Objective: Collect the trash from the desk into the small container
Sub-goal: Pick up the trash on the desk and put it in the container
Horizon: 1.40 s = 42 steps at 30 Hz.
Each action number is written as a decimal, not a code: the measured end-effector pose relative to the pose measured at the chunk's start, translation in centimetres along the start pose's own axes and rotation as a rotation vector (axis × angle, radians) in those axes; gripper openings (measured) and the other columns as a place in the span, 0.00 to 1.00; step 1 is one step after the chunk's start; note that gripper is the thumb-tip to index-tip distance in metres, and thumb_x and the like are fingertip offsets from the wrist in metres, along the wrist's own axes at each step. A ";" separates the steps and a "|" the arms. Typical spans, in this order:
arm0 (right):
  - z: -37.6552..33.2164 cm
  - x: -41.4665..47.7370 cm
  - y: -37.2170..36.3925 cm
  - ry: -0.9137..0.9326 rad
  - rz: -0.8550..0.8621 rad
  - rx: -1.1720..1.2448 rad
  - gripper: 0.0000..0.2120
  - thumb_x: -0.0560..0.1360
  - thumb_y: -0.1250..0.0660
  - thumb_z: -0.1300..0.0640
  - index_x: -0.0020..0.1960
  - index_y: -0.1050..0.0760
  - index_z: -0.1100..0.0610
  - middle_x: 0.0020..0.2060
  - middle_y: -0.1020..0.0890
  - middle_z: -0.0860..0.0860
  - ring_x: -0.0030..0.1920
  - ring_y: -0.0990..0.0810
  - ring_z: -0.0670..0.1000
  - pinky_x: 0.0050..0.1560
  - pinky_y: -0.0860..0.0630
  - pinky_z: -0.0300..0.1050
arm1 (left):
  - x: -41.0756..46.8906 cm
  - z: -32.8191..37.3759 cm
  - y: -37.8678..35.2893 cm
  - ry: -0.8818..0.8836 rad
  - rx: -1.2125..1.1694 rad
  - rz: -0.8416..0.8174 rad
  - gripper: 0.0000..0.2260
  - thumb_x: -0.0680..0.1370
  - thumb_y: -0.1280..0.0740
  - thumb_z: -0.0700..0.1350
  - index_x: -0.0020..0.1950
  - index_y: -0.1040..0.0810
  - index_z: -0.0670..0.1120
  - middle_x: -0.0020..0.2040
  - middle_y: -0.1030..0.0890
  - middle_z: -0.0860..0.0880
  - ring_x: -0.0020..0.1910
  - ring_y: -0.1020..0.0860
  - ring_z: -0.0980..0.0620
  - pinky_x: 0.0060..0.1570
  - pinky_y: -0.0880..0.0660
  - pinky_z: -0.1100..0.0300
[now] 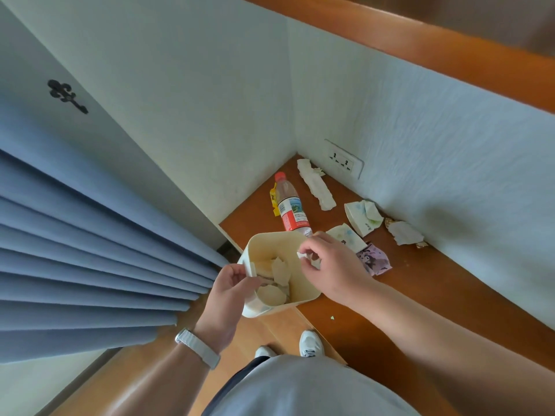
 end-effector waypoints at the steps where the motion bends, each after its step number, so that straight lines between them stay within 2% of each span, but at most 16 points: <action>1: -0.3 0.1 -0.4 0.017 -0.012 0.004 0.06 0.74 0.29 0.59 0.49 0.24 0.57 0.45 0.21 0.49 0.42 0.23 0.49 0.37 0.21 0.45 | -0.1 0.0 0.0 -0.001 0.005 -0.005 0.11 0.74 0.27 0.38 0.55 0.24 0.39 0.44 0.19 0.43 0.37 0.19 0.52 0.36 0.23 0.60; 6: -0.7 0.5 -1.5 0.065 -0.013 0.015 0.08 0.76 0.31 0.57 0.54 0.22 0.58 0.51 0.19 0.51 0.50 0.21 0.52 0.44 0.21 0.46 | -0.6 0.5 0.4 -0.023 0.018 -0.030 0.20 0.68 0.27 0.45 0.56 0.24 0.38 0.49 0.18 0.37 0.44 0.18 0.43 0.46 0.20 0.51; 10: -0.1 0.3 -0.5 0.033 0.028 0.023 0.10 0.76 0.31 0.56 0.56 0.22 0.59 0.54 0.20 0.53 0.54 0.22 0.53 0.49 0.21 0.48 | -0.8 0.3 0.7 -0.023 0.009 -0.023 0.20 0.68 0.28 0.45 0.56 0.24 0.38 0.48 0.18 0.38 0.43 0.18 0.45 0.44 0.20 0.54; 12: 1.0 0.1 0.2 -0.003 0.048 0.041 0.09 0.77 0.32 0.57 0.55 0.22 0.59 0.52 0.20 0.52 0.52 0.22 0.51 0.48 0.20 0.47 | -0.8 0.2 0.8 -0.021 0.010 -0.023 0.20 0.68 0.28 0.45 0.56 0.24 0.37 0.47 0.18 0.39 0.41 0.18 0.46 0.41 0.20 0.57; 15: 3.7 -0.4 0.8 -0.149 0.031 0.005 0.07 0.78 0.34 0.56 0.54 0.22 0.57 0.50 0.21 0.49 0.49 0.22 0.47 0.45 0.21 0.44 | -0.9 0.4 1.0 -0.030 0.006 -0.021 0.20 0.67 0.28 0.45 0.56 0.24 0.38 0.47 0.18 0.40 0.39 0.18 0.48 0.39 0.20 0.59; 17: 6.4 -1.0 0.5 -0.314 -0.044 -0.111 0.09 0.79 0.36 0.54 0.57 0.23 0.54 0.53 0.22 0.46 0.50 0.22 0.47 0.44 0.22 0.40 | -0.9 0.4 1.0 -0.038 0.003 -0.017 0.19 0.68 0.28 0.45 0.56 0.24 0.39 0.47 0.18 0.40 0.38 0.17 0.50 0.38 0.20 0.62; 20: 10.1 -2.5 -0.2 -0.460 -0.168 -0.243 0.14 0.79 0.38 0.53 0.62 0.25 0.53 0.58 0.23 0.48 0.53 0.23 0.49 0.56 0.23 0.49 | -0.9 0.4 1.1 -0.038 -0.008 -0.011 0.11 0.76 0.29 0.38 0.56 0.24 0.38 0.47 0.18 0.39 0.36 0.17 0.53 0.36 0.21 0.63; 22: 11.3 -3.7 -0.8 -0.486 -0.224 -0.268 0.15 0.78 0.38 0.53 0.64 0.26 0.53 0.59 0.24 0.48 0.59 0.26 0.51 0.59 0.25 0.50 | -0.9 0.3 1.4 -0.036 -0.001 -0.008 0.09 0.77 0.31 0.36 0.56 0.24 0.38 0.48 0.18 0.38 0.37 0.17 0.51 0.37 0.20 0.62; 25: 12.1 -4.9 -2.2 -0.384 -0.238 -0.356 0.16 0.77 0.35 0.54 0.64 0.26 0.53 0.62 0.24 0.49 0.59 0.25 0.51 0.54 0.23 0.46 | -1.1 0.4 1.5 -0.037 -0.013 0.002 0.16 0.70 0.29 0.43 0.56 0.24 0.39 0.49 0.18 0.37 0.38 0.17 0.49 0.38 0.20 0.60; 29: 11.9 -4.6 -4.3 -0.233 -0.234 -0.458 0.14 0.75 0.34 0.55 0.59 0.23 0.55 0.55 0.21 0.51 0.54 0.22 0.53 0.50 0.23 0.46 | -0.9 0.4 1.7 -0.026 0.001 0.011 0.18 0.68 0.30 0.44 0.56 0.24 0.39 0.51 0.19 0.33 0.40 0.19 0.47 0.39 0.21 0.59; 33: 11.6 -3.6 -5.5 -0.225 -0.241 -0.461 0.13 0.75 0.33 0.55 0.59 0.24 0.55 0.54 0.22 0.50 0.53 0.23 0.53 0.49 0.23 0.46 | -0.7 0.6 1.7 -0.026 -0.003 0.012 0.19 0.68 0.29 0.44 0.56 0.24 0.38 0.53 0.19 0.30 0.42 0.18 0.44 0.41 0.20 0.56; 37: 11.9 -3.4 -5.9 -0.222 -0.272 -0.426 0.09 0.77 0.36 0.58 0.57 0.23 0.56 0.51 0.23 0.51 0.50 0.24 0.52 0.45 0.22 0.45 | -0.6 0.9 1.8 -0.031 -0.006 0.020 0.18 0.68 0.29 0.44 0.56 0.23 0.38 0.54 0.20 0.30 0.43 0.19 0.43 0.41 0.20 0.56; 40: 12.2 -3.8 -5.8 -0.214 -0.260 -0.401 0.06 0.77 0.35 0.60 0.53 0.23 0.56 0.48 0.23 0.50 0.46 0.23 0.50 0.42 0.23 0.42 | -0.5 1.0 1.8 -0.026 -0.010 0.019 0.19 0.68 0.29 0.44 0.56 0.23 0.38 0.53 0.19 0.31 0.43 0.19 0.43 0.42 0.19 0.56; 42: 12.1 -3.9 -5.7 -0.214 -0.253 -0.363 0.06 0.76 0.34 0.61 0.52 0.22 0.58 0.46 0.23 0.51 0.44 0.22 0.50 0.43 0.23 0.42 | -0.4 1.1 1.7 -0.028 -0.012 0.014 0.19 0.68 0.29 0.44 0.56 0.24 0.38 0.52 0.19 0.33 0.42 0.18 0.45 0.40 0.19 0.58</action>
Point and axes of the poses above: each hand's wrist, its own x-axis towards the middle knuckle, its own y-axis out of the back of the hand, z = x × y, the point moved 1 cm from there along x, towards the middle knuckle
